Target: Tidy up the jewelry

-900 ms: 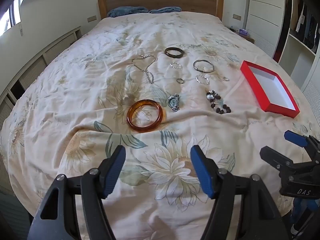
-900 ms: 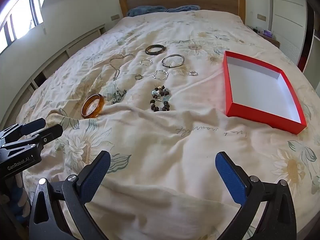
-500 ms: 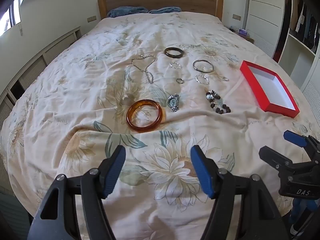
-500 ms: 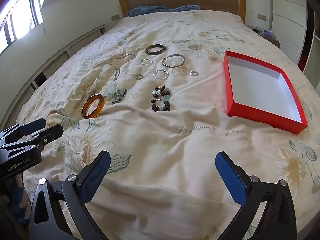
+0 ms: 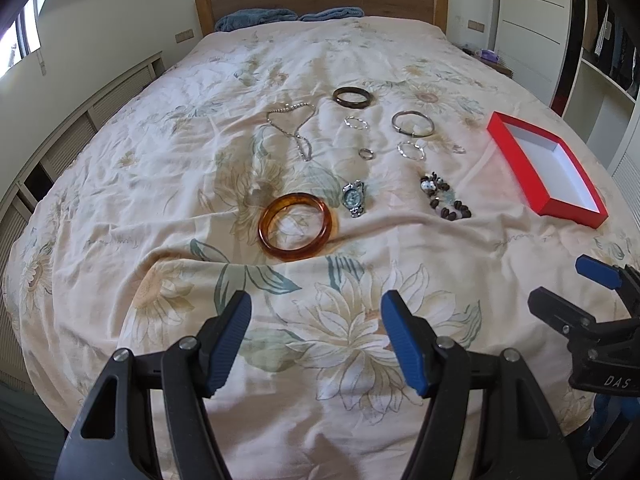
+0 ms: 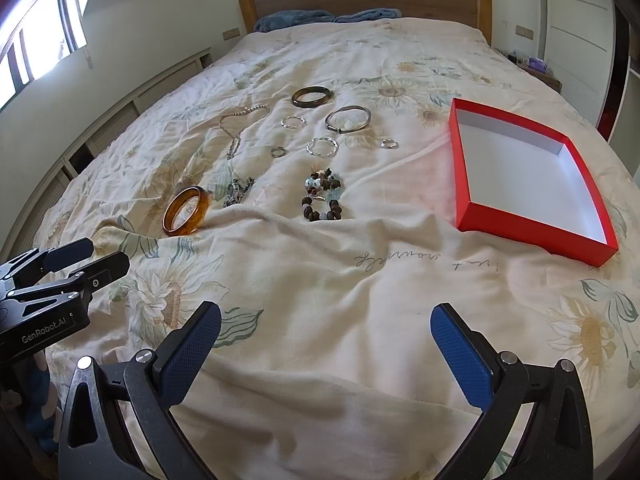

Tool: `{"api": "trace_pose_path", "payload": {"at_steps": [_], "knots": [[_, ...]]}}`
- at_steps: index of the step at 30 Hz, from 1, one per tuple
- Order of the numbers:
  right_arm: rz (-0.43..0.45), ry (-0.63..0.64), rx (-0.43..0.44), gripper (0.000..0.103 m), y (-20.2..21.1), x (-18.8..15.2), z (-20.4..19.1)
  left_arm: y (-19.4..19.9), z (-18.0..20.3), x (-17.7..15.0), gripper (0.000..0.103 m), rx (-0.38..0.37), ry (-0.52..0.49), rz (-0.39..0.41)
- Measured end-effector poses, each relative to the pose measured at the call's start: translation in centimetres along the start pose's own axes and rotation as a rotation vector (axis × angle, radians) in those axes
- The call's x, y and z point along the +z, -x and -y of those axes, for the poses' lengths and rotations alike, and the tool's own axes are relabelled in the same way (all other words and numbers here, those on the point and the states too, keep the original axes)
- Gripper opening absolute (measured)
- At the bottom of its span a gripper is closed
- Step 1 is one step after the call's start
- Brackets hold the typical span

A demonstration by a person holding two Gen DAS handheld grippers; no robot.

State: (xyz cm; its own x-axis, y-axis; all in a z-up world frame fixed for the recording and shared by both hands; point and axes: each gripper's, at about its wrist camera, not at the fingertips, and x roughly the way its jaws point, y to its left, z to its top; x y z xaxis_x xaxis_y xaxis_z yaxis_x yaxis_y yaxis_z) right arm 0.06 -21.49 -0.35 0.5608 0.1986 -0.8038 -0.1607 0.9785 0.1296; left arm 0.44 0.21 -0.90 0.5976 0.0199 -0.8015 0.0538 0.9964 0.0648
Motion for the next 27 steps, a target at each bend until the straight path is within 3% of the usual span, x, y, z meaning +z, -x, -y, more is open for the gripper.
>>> {"api": "trace_pose_path", "payload": {"at_steps": [17,27], "knots": [[-0.010,-0.003,0.012,0.103,-0.9,0.2,-0.1,-0.7,0.0,0.2,0.066,-0.015,-0.011,-0.016],[-0.020,0.008,0.039,0.102,-1.4,1.0,-0.4,-1.9,-1.8,1.5,0.066,-0.044,0.040,-0.038]]}}
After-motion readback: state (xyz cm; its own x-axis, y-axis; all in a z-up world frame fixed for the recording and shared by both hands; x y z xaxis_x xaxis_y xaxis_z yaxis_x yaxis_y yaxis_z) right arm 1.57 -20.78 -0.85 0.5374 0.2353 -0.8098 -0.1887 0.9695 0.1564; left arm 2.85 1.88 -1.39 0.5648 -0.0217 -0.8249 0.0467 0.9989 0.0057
